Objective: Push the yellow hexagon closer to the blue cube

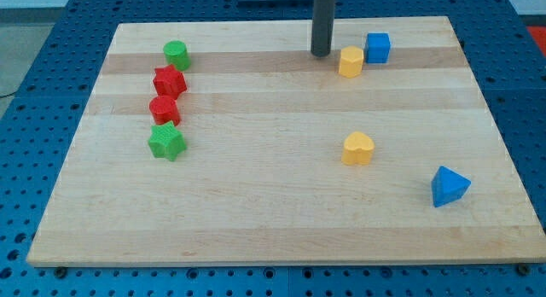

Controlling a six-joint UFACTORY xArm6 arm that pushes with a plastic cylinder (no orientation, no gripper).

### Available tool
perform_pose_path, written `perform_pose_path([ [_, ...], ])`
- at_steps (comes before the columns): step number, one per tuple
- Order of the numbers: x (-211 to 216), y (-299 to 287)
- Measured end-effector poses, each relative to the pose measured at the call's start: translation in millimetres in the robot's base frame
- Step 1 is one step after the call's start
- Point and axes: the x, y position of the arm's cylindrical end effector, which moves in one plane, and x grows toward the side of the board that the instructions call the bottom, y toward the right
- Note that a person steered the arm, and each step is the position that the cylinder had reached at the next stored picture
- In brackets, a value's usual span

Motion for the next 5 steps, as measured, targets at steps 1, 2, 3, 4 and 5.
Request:
perform_pose_path([
  [1,30.1,22.2],
  [2,37.9,41.2],
  [3,41.1,43.7],
  [4,45.3,47.2],
  [5,46.6,50.3],
])
